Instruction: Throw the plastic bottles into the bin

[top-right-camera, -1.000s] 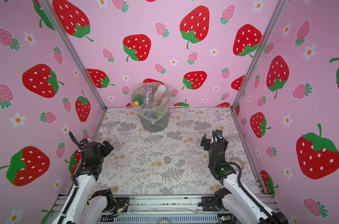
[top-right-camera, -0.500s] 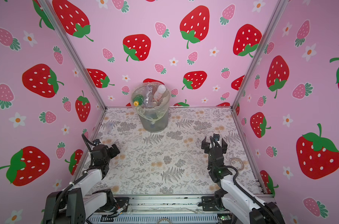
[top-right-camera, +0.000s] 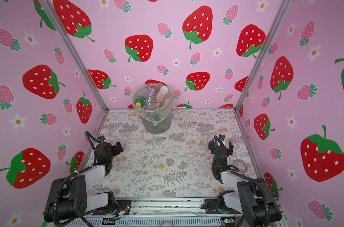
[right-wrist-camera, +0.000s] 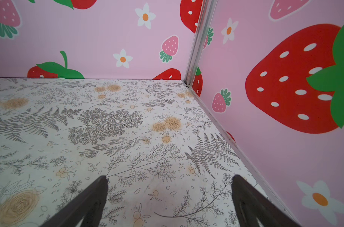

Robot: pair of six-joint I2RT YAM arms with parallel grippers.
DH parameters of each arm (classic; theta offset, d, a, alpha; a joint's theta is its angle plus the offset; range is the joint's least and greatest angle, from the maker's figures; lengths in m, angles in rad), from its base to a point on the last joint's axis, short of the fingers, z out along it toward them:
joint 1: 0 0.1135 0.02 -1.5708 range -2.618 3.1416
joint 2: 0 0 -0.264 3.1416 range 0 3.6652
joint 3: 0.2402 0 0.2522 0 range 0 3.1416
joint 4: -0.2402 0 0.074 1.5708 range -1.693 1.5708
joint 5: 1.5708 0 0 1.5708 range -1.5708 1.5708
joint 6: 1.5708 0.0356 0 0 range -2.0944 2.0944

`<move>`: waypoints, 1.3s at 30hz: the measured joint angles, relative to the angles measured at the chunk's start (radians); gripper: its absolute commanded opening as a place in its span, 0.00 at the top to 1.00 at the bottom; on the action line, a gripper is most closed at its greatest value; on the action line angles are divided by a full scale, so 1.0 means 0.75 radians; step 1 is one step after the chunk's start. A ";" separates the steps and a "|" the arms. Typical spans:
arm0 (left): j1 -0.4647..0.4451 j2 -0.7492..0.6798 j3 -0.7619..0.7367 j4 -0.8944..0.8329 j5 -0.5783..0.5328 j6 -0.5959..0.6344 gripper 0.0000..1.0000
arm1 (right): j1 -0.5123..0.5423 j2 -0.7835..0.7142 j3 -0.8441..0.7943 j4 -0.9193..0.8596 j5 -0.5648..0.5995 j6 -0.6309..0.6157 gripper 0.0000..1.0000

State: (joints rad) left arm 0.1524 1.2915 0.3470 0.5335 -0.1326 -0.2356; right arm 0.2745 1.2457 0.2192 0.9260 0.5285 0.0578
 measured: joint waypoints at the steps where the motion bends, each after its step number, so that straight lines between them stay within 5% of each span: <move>1: 0.000 0.011 0.006 0.002 0.003 0.003 0.01 | -0.010 0.020 0.000 0.024 -0.010 -0.001 0.01; 19: -0.001 0.152 0.095 0.109 0.087 0.040 0.01 | -0.114 0.311 -0.054 0.463 -0.092 -0.005 0.01; 39: -0.154 0.354 0.105 0.279 0.191 0.218 0.01 | -0.135 0.434 -0.032 0.555 -0.230 -0.019 0.01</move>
State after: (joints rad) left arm 0.0368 1.5570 0.4255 0.7425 0.0109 -0.0719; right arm 0.1734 1.5715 0.1955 1.3422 0.3557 0.0433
